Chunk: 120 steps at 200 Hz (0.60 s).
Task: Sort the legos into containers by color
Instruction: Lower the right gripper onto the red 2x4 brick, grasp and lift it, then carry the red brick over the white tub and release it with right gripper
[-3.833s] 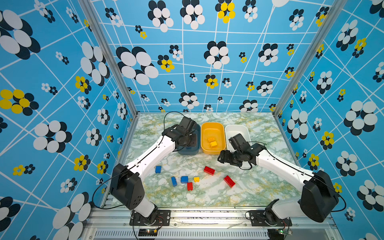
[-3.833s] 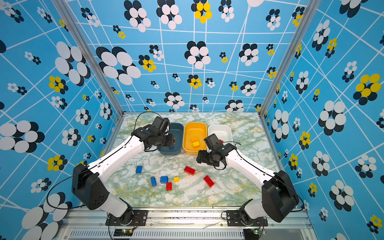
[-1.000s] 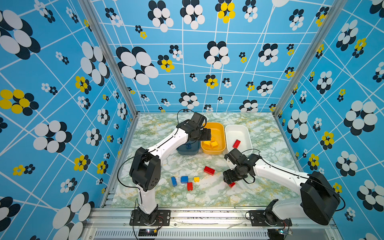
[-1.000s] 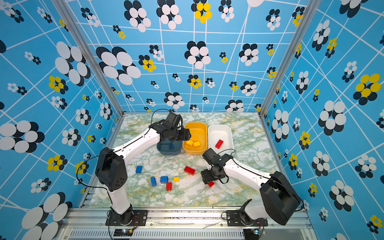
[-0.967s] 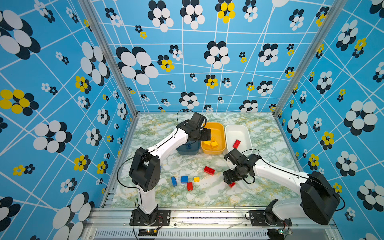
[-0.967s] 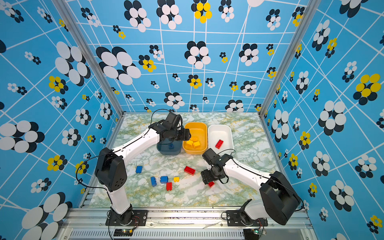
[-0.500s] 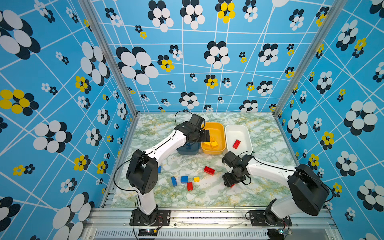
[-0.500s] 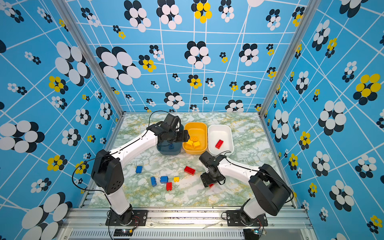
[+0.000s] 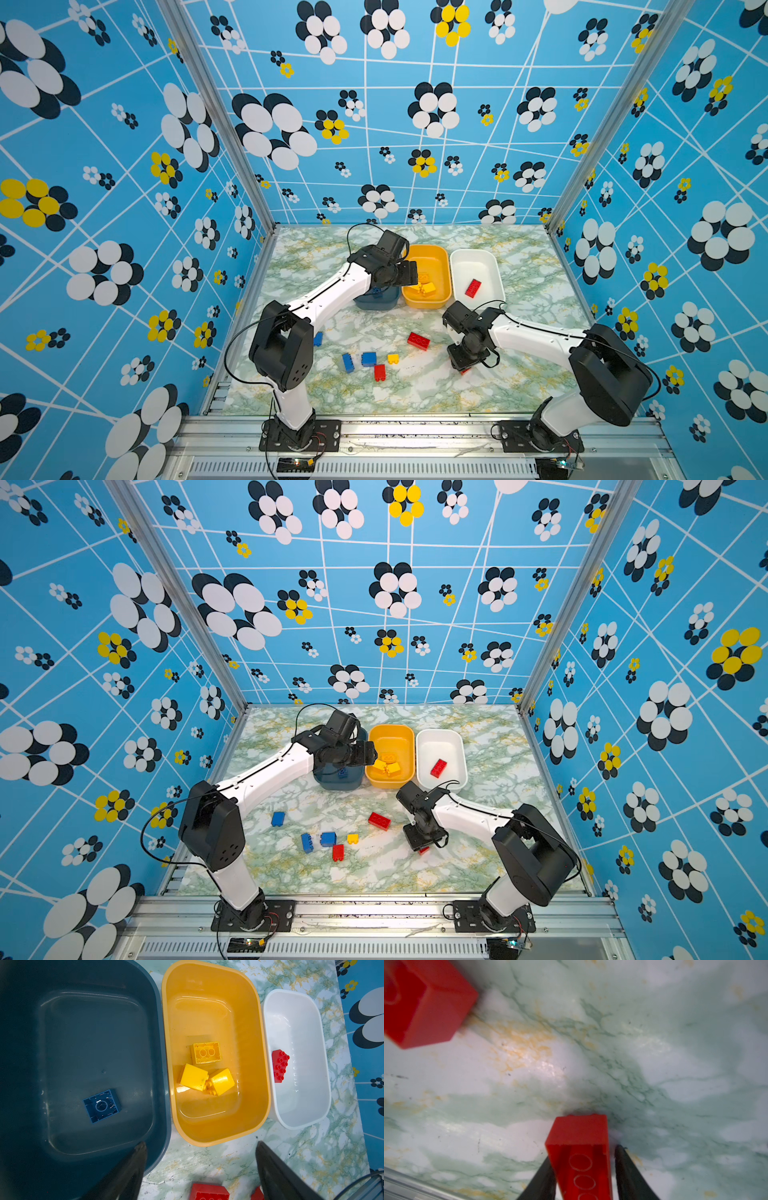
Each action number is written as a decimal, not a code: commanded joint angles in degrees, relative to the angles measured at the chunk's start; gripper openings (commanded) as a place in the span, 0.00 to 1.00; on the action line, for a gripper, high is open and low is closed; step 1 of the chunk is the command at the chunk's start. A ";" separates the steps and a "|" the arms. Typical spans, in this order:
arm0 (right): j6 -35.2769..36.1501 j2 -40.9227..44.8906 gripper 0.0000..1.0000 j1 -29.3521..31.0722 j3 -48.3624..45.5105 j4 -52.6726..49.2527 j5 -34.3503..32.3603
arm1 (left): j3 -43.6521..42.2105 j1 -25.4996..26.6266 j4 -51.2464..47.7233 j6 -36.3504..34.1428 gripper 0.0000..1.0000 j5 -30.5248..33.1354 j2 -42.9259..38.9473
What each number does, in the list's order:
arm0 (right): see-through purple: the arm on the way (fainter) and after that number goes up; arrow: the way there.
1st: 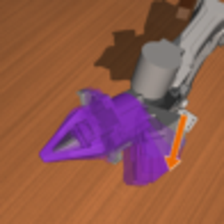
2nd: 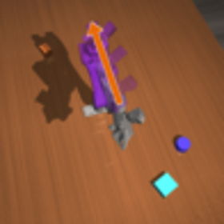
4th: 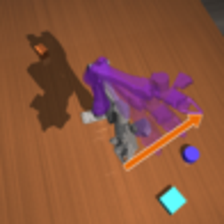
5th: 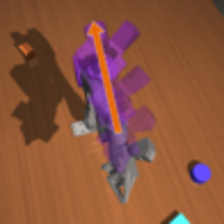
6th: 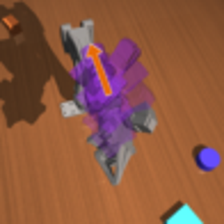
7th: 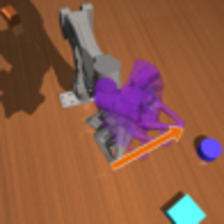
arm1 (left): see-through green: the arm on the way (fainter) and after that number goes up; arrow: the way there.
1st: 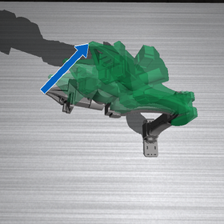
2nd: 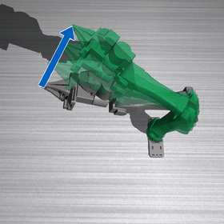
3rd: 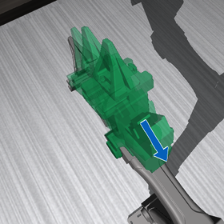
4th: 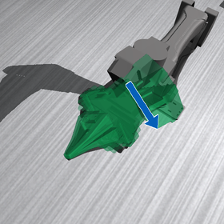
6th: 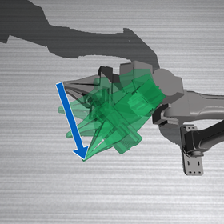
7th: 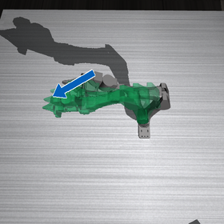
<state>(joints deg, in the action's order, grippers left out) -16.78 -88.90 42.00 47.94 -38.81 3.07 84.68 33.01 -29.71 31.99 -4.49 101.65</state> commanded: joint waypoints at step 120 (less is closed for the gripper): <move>-5.18 5.78 0.33 -1.06 9.98 -4.99 -2.28 | -1.72 -2.02 1.50 -0.22 0.84 -0.82 -2.32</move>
<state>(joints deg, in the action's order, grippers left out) -21.02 -85.17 41.87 55.07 -40.53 2.59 84.23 31.66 -29.12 31.97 -4.58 101.56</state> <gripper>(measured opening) 0.341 0.837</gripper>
